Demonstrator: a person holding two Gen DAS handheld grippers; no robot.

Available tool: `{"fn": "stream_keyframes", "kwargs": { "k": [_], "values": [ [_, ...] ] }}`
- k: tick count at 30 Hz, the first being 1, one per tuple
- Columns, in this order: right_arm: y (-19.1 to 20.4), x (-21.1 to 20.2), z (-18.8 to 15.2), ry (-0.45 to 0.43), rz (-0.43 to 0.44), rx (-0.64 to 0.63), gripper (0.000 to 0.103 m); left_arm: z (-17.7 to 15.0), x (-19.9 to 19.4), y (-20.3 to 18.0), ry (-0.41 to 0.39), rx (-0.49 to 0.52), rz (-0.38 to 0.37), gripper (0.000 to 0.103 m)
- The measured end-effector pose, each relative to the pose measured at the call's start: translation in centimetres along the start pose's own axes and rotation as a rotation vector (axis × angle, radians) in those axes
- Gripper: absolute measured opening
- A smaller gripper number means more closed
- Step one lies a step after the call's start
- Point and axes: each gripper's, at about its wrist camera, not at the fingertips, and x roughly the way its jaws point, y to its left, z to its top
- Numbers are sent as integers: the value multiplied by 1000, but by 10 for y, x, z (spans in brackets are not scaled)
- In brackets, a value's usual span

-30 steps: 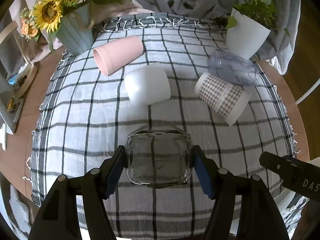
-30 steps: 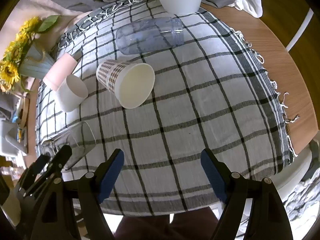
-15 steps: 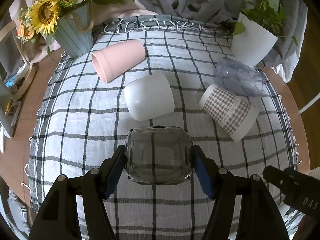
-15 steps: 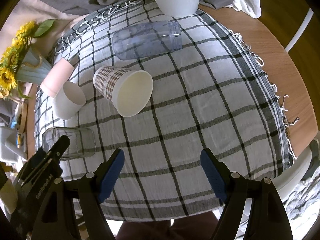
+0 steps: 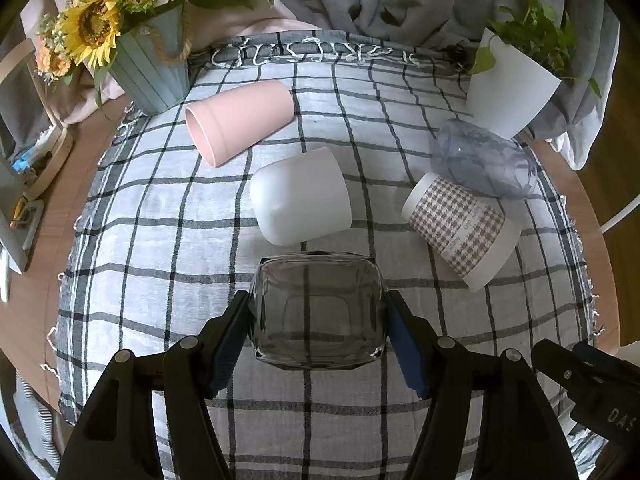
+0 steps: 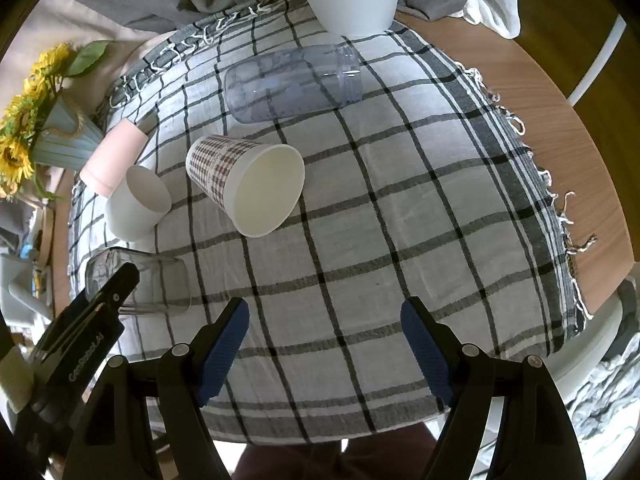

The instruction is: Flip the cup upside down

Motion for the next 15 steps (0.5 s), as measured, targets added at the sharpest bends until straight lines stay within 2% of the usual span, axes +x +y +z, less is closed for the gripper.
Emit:
{"fn": "stream_keyframes", "kwargs": {
  "k": [2, 4, 9, 13, 15],
  "values": [
    [0, -1, 0, -4, -4, -5, 79, -1, -1, 0, -4, 3, 5, 67],
    [-1, -5, -1, -12, -7, -12, 79, -1, -4, -1, -18, 1, 5, 78],
    [-1, -13, -1, -34, -15, -16, 79, -2, -22, 2, -76, -27, -25, 95],
    [0, -24, -2, -59, -14, -31, 80, -4, -37, 6, -94, -45, 2, 103],
    [3, -30, -3, -70, -13, -47, 82, -8, -46, 10, -98, -58, 3, 103]
  ]
}}
